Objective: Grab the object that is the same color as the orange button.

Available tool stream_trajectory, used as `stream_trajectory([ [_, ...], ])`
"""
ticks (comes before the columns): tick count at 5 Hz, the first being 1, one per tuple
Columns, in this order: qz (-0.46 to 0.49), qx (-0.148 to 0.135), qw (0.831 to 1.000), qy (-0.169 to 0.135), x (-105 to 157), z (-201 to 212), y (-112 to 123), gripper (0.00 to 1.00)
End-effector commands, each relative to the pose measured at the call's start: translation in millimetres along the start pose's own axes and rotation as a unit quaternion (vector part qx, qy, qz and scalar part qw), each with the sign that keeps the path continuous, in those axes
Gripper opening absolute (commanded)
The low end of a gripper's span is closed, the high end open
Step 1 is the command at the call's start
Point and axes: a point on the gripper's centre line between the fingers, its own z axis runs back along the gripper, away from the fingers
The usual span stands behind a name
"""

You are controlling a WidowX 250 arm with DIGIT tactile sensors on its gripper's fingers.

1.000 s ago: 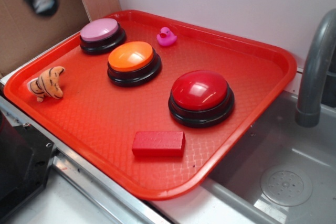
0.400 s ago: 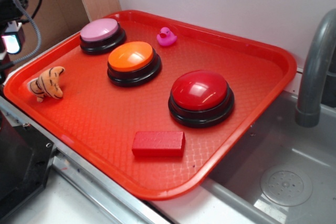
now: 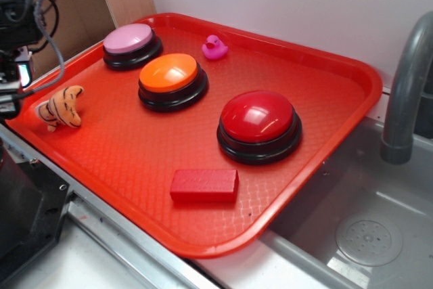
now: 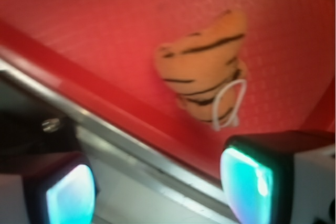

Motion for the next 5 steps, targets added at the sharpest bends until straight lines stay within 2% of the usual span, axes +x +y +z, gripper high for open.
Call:
stream_trajectory([
  [1, -0.005, 0.033, 0.999, 0.015, 27.6, -16.9, 7.6, 1.0],
  [2, 0.009, 0.06, 0.997, 0.044, 35.6, -39.9, 4.0, 1.0],
  [3, 0.039, 0.077, 0.995, 0.05, 33.4, -56.6, 9.4, 1.0],
  [4, 0.084, 0.06, 0.994, 0.044, 32.4, -69.5, 7.9, 0.0],
  [5, 0.115, 0.052, 0.992, 0.022, 36.0, -51.4, -7.8, 0.0],
])
